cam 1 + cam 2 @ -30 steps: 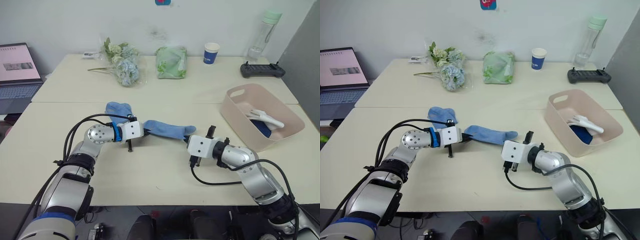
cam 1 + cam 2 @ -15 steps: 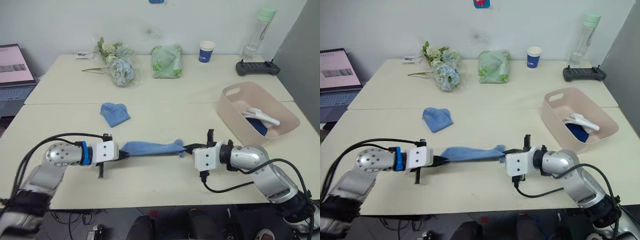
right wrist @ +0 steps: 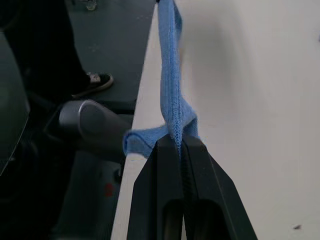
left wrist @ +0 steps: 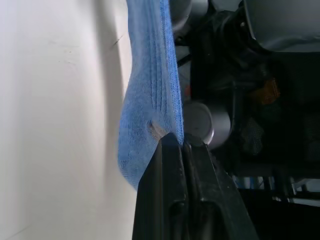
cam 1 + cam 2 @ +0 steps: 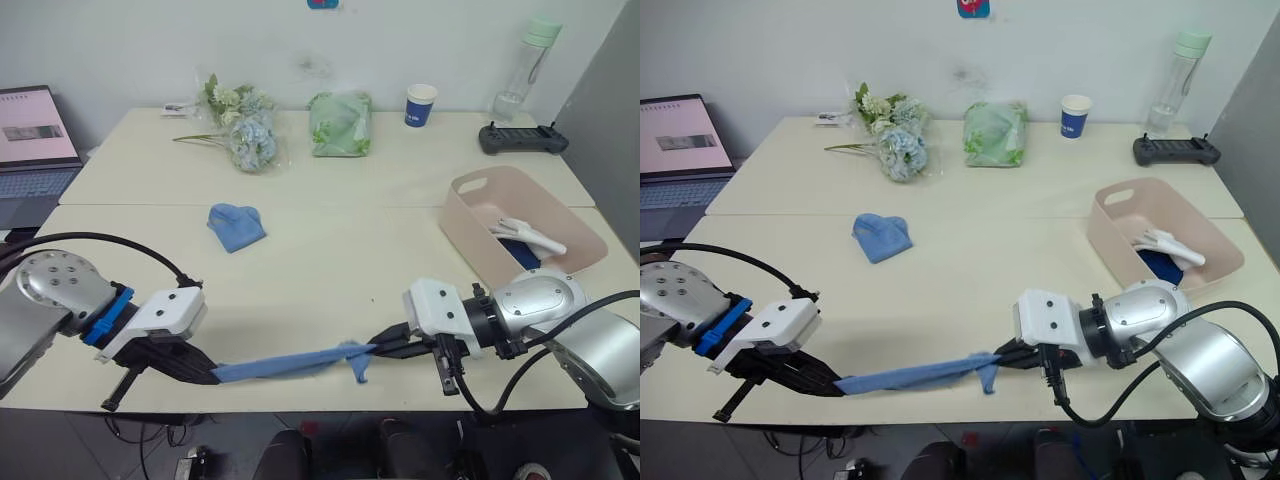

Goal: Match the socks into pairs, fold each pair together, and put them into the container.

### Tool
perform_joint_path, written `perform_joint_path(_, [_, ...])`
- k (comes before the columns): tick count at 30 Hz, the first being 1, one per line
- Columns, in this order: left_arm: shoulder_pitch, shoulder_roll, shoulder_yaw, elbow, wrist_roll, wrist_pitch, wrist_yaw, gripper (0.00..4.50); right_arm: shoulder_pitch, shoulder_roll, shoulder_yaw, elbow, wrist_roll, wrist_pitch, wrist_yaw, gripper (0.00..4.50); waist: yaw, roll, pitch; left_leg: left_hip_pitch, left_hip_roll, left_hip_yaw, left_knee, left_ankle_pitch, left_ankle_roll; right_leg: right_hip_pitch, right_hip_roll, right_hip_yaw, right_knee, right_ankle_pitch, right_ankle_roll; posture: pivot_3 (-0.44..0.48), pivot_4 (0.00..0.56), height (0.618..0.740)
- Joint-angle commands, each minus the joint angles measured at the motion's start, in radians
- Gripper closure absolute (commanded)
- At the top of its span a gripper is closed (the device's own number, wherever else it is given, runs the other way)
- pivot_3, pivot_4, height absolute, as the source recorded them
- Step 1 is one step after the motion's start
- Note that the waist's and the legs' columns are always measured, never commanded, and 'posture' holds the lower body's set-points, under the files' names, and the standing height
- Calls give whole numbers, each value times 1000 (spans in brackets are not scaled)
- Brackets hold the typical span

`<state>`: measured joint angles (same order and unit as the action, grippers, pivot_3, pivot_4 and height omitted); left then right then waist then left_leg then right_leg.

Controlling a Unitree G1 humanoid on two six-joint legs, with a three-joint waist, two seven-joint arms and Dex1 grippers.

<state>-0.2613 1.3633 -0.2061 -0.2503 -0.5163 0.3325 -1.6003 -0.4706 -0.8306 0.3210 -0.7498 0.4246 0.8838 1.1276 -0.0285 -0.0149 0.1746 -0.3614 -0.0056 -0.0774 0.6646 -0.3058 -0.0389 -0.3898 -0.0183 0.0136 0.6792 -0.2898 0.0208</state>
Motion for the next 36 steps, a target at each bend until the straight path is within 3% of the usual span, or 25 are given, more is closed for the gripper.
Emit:
perform_joint_path(1, [-146,-89,-163,149,126,-64,-14,4483,-27,-13,104,65,-96,-65,-15,4500,1,0,0,0,0,1,0,0,0,0,0,-1,0,0,0,0,150,740])
perform_joint_path(6, [-384,-291,-348,429,311,-179,-14,4483,-70,-8,262,261,-327,-319,-16,4500,-1,-5,3,-3,-2,3,3,0,0,-2,1,-3,0,0,0,0,150,740])
perform_joint_path(13, [-562,-494,-329,739,451,-272,-5,4483,-152,32,229,412,-435,-409,-36,4500,-4,-6,3,-6,-1,3,4,0,0,-7,-1,0,2,0,0,0,150,740])
perform_joint_path(17, [-607,-558,-260,787,451,-217,50,4500,-167,54,190,428,-482,-418,-88,3531,-3,-6,3,-6,-1,1,6,0,0,-7,-1,-1,3,1,0,0,150,740])
perform_joint_path(22, [-574,-536,-128,711,396,-169,87,3245,-153,82,91,359,-505,-363,-174,1775,-4,-6,3,-20,0,0,13,1,-1,-19,-3,0,7,1,0,0,150,740])
perform_joint_path(27, [-430,-452,62,507,266,76,140,1615,-21,150,-77,130,-388,-76,-246,2,-6,-6,3,-23,0,-2,14,2,-4,-22,-5,2,9,1,0,0,150,740])
perform_joint_path(30, [-294,-424,165,375,181,248,206,659,91,230,-130,14,-359,55,-341,0,-3,-6,3,-22,1,-4,13,0,0,-21,-4,1,11,1,0,0,150,740])
perform_joint_path(36, [-57,-486,252,186,116,434,398,659,274,387,-61,-5,-425,66,-585,0,-3,-6,2,-18,0,-3,14,0,0,-18,-5,1,12,1,0,0,150,740])
